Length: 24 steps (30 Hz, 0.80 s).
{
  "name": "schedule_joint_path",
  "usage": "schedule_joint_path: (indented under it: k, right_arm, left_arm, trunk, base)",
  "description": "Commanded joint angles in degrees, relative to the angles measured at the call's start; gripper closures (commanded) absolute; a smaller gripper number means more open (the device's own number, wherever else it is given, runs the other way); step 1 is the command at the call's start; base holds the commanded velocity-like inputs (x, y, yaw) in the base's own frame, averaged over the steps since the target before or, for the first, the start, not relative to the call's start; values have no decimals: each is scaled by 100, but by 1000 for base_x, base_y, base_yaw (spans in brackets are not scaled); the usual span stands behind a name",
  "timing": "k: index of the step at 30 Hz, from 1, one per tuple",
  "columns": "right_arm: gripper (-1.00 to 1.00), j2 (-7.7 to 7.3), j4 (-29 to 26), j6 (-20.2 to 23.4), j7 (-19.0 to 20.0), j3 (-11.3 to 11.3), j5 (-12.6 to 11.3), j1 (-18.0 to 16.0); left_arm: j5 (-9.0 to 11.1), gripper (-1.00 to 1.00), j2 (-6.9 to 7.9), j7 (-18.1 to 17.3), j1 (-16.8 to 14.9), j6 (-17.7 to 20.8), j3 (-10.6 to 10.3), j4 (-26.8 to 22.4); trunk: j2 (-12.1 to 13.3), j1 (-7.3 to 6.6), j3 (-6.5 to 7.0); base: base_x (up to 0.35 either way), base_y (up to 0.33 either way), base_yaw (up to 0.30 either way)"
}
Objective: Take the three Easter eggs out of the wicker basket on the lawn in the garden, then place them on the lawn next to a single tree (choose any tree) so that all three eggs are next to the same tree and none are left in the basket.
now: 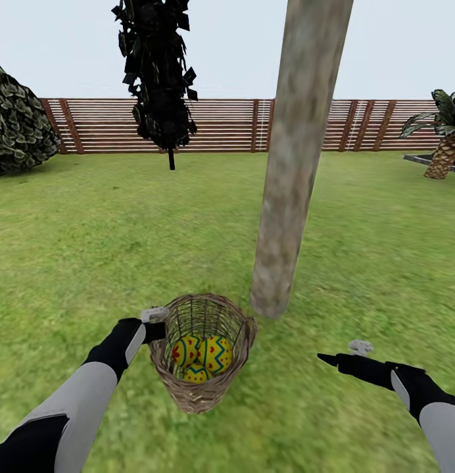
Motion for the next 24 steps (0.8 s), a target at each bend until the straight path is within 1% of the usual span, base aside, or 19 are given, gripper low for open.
schedule_joint_path:
  k: [1,9,16,24]
  right_arm:
    - [-100,3,-8,43,49,-48,46,-6]
    - [-100,11,-5,66,23,-44,72,-5]
    - [-100,12,4,59,23,-44,71,-1]
    - [-100,11,4,59,17,-44,71,-3]
  left_arm:
    - [47,100,-8,11,-4,29,36,-8]
    - [47,100,-6,11,-4,29,35,-9]
    - [47,100,-4,10,-4,29,32,-28]
    - [47,100,-2,11,-4,29,36,-31]
  trunk:
    - [-44,22,-23]
    - [-365,197,-167]
    - [-365,197,-167]
    - [-365,197,-167]
  base:
    - [0,0,0]
    - [0,0,0]
    - [4,0,0]
    - [310,0,0]
